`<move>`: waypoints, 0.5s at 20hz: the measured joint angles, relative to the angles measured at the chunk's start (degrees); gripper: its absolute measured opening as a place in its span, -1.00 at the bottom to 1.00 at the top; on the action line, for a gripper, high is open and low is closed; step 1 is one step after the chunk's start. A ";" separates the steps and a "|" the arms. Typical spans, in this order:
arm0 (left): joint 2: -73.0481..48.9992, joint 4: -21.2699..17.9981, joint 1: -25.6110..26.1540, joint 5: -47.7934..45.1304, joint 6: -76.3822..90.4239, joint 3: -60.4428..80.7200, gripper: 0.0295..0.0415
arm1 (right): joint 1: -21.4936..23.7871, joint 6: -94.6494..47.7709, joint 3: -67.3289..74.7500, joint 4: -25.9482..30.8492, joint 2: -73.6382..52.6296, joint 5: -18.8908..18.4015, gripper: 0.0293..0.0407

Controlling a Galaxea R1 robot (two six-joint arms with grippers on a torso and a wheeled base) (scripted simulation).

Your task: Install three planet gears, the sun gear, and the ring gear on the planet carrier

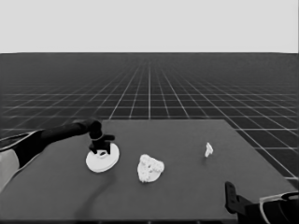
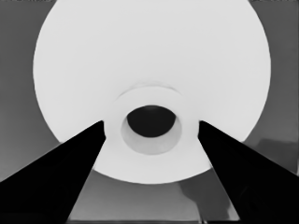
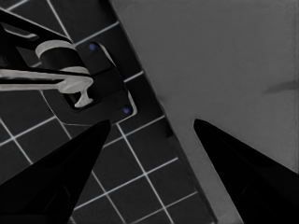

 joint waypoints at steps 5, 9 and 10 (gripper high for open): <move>0.03 0.02 0.00 -0.02 0.03 -0.06 -0.12 | 0.00 0.00 0.00 0.00 0.00 0.00 0.61; 0.03 0.02 0.00 -0.02 0.03 -0.06 -0.12 | 0.00 0.00 0.00 0.00 0.00 0.00 0.61; 0.03 0.02 0.00 -0.02 0.03 -0.06 -0.12 | 0.00 0.00 0.00 0.00 0.00 0.00 0.61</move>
